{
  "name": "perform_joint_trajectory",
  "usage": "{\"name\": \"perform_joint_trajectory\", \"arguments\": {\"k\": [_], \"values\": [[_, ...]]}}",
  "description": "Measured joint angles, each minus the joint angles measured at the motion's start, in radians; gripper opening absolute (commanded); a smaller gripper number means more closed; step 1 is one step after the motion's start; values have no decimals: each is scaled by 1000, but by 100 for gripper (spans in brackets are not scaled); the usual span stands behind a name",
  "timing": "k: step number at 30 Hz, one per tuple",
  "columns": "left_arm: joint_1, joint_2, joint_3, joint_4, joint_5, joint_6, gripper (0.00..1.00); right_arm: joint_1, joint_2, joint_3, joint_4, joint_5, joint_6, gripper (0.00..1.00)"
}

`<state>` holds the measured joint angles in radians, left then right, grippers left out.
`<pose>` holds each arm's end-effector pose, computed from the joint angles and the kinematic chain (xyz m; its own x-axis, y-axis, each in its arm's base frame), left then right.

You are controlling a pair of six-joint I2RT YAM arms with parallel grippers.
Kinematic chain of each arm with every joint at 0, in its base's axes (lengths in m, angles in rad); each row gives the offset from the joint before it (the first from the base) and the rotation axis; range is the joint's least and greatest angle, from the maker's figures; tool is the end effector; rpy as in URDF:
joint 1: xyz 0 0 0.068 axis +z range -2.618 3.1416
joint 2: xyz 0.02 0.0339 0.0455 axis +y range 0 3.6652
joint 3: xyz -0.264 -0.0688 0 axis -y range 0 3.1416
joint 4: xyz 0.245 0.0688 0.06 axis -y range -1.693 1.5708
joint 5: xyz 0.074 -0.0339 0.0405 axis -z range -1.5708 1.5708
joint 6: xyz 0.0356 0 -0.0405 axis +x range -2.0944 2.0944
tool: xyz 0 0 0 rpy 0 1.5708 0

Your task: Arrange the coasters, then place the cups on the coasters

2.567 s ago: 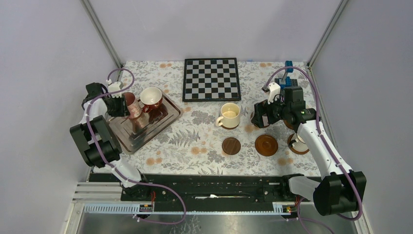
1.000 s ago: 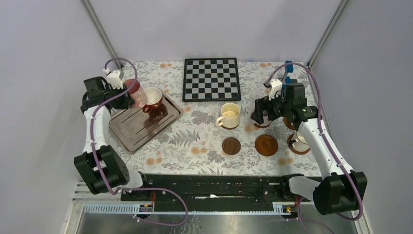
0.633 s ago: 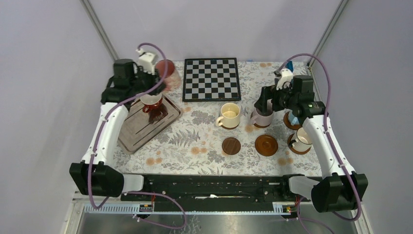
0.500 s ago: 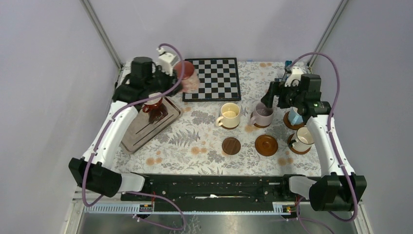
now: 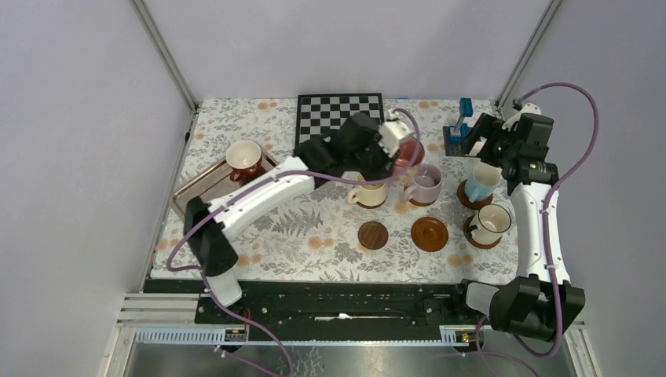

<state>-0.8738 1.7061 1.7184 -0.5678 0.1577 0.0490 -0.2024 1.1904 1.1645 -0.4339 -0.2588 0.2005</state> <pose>0.2477 -0.3046 0.3805 -0.2968 0.4299 -0.8527 0.8585 0.5112 -0.0411 0.2620 -0.0445 0.3642 -0.4320 0.2852 -0.8556 0.0569 0.9554 0.2898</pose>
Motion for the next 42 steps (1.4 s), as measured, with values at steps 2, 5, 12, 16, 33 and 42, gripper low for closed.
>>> {"name": "perform_joint_trajectory", "arguments": {"k": [2,5,12,16,33,42], "values": [[-52,51,37,-6,-23,-9,0,-21,5,18,-2,41,26,100],[-128,103,69,6,-87,-45,0,-48,10,47,-3,83,68,100],[-314,192,93,85,-331,-144,0,-126,29,78,-6,153,164,100],[-362,229,93,109,-382,-242,0,-141,32,78,-11,166,188,100],[-367,280,-30,228,-482,-401,0,-150,33,67,-7,140,216,100],[-386,326,-43,303,-472,-400,0,-151,33,59,-1,134,217,100]]}}
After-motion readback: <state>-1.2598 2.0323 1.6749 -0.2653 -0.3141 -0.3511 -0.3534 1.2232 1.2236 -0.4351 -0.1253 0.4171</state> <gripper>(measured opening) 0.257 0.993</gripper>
